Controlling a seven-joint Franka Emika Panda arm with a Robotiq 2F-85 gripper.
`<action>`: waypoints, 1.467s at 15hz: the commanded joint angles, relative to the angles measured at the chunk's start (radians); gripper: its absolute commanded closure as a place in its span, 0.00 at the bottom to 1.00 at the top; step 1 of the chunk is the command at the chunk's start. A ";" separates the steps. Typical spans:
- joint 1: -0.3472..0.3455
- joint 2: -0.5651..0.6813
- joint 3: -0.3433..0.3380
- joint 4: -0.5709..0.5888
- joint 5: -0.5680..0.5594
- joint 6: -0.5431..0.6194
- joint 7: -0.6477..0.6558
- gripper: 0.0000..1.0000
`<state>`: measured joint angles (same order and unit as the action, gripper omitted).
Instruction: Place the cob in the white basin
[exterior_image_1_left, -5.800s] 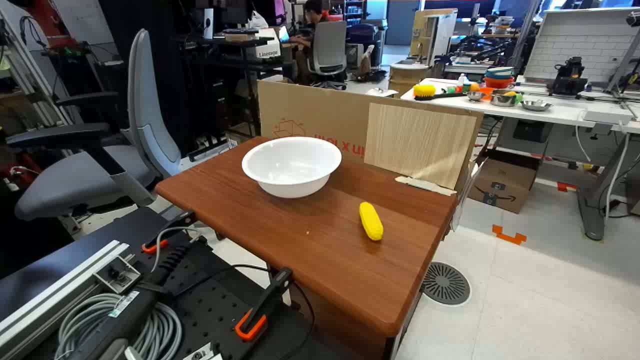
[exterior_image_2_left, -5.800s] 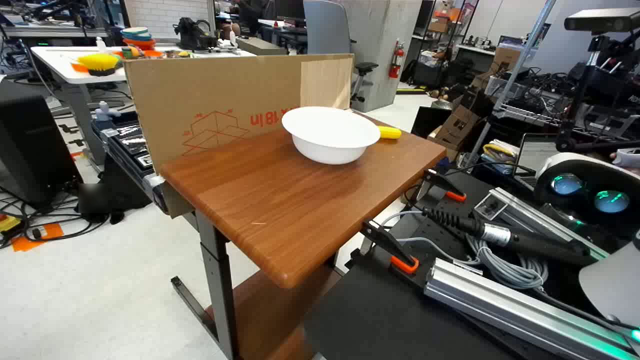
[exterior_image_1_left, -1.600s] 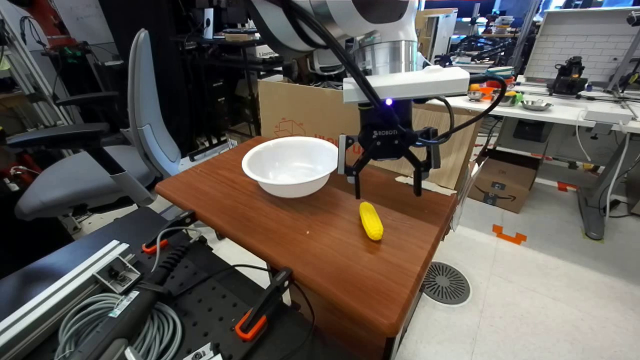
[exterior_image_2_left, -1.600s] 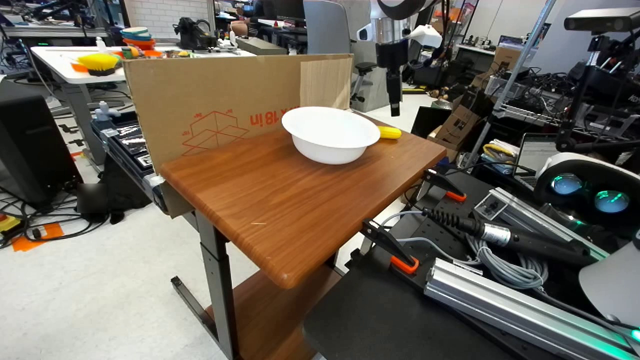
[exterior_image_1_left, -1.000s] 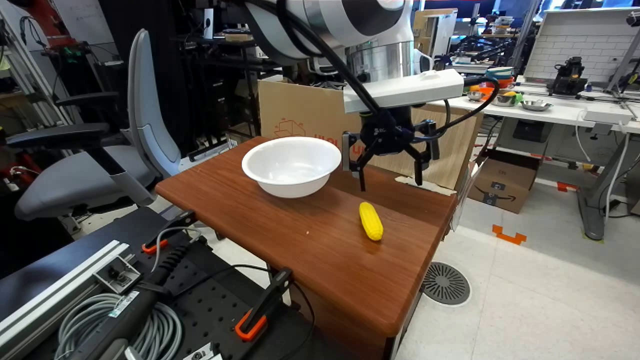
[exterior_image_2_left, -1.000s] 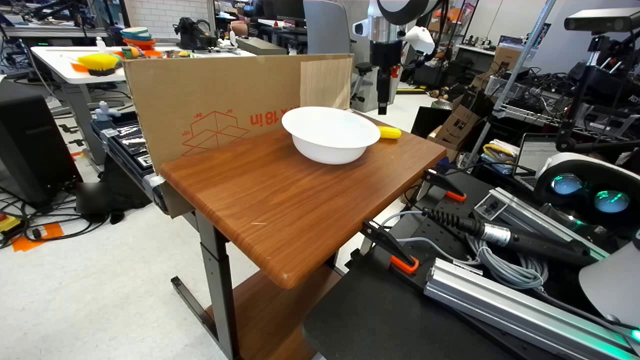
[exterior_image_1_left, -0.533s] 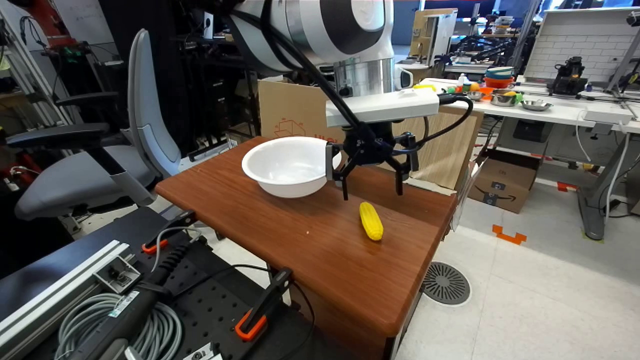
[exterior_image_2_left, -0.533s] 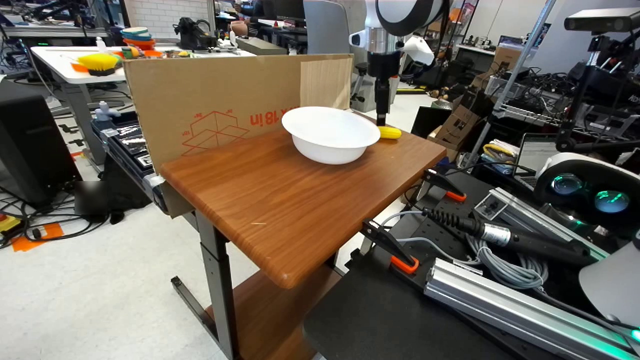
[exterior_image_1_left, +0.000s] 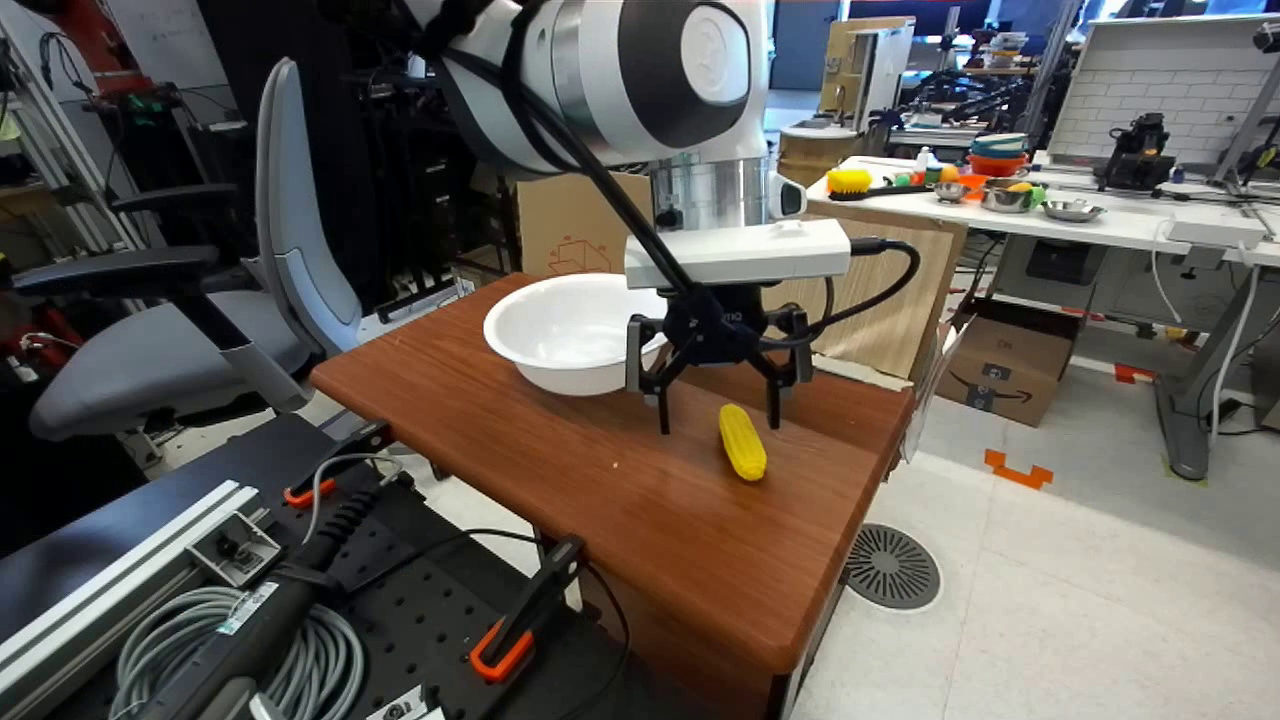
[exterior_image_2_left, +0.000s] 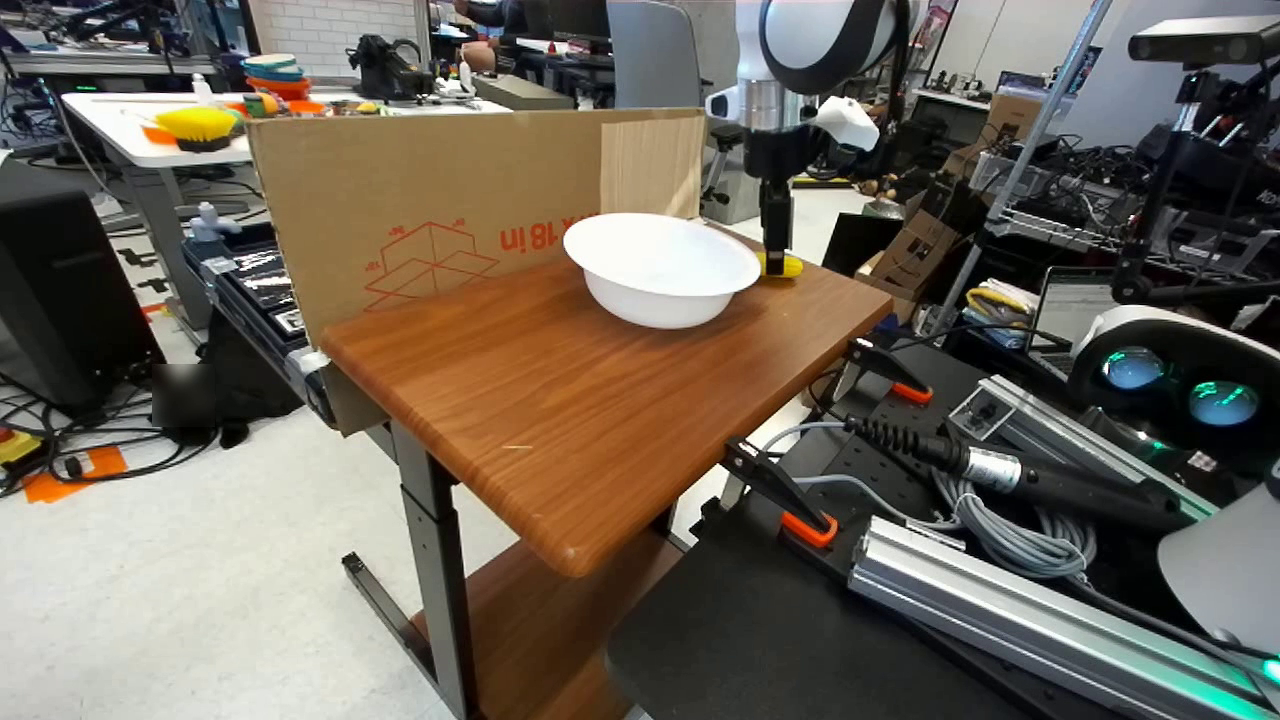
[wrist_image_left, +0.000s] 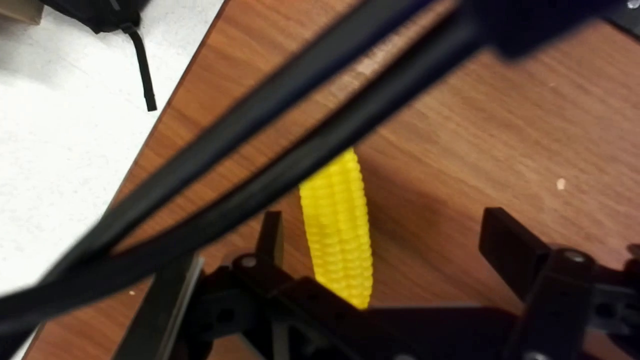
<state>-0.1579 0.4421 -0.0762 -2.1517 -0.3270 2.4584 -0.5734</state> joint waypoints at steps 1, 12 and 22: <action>-0.008 0.033 -0.009 0.021 -0.005 0.007 0.035 0.00; -0.059 0.097 -0.013 0.162 0.074 -0.039 0.084 0.38; -0.059 0.107 -0.006 0.154 0.075 -0.055 0.105 0.92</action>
<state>-0.2100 0.5431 -0.0928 -2.0141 -0.2679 2.4379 -0.4685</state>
